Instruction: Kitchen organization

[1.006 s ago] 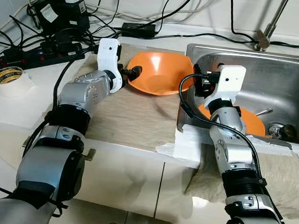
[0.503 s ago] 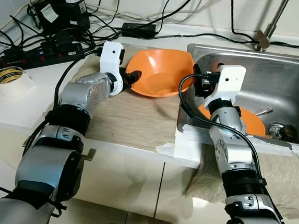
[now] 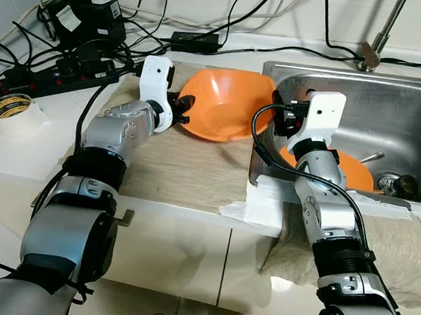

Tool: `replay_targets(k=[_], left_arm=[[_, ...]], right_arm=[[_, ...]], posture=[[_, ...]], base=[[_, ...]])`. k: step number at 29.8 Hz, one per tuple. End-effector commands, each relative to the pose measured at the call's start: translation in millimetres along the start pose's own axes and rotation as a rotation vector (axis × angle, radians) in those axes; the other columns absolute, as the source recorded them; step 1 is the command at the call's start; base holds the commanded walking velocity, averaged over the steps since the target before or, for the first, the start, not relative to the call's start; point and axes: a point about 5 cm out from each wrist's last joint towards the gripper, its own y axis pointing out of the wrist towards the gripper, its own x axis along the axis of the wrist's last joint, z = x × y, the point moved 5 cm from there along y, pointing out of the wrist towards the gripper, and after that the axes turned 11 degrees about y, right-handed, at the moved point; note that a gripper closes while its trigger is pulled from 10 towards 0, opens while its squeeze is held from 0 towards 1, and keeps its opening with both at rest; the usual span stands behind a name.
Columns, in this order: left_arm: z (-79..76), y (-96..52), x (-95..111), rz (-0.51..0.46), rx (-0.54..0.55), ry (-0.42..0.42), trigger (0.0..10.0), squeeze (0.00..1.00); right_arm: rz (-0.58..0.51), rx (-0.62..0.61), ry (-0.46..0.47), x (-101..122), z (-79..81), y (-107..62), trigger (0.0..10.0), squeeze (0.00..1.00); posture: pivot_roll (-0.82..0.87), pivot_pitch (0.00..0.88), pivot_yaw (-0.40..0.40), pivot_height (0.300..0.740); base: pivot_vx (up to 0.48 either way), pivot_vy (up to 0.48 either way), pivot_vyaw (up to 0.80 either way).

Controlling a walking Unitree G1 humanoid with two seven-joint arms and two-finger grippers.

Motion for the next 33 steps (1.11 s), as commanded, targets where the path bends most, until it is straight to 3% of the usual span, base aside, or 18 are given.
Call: replay_targets(k=[1, 11, 33], left_arm=[[7.0, -2.0, 4.2, -0.011, 0.015, 0.01, 0.0, 0.0], [8.9, -3.2, 13.8, -0.062, 0.013, -0.015, 0.0, 0.0], [8.9, -3.2, 13.8, -0.062, 0.013, -0.015, 0.0, 0.0]], right_arm=[[0.001, 0.003, 0.002, 1.2, 1.6, 0.2, 10.0, 0.0], [0.005, -0.002, 0.003, 0.4, -0.1, -0.8, 10.0, 0.0], [0.005, -0.002, 0.003, 0.4, -0.1, -0.8, 10.0, 0.0]], posture=[[-0.13, 0.0, 0.102, 0.732], [-0.13, 0.0, 0.101, 0.732], [-0.13, 0.0, 0.101, 0.732]], base=[[0.0, 0.0, 0.0], [0.0, 0.0, 0.0], [0.0, 0.0, 0.0]])
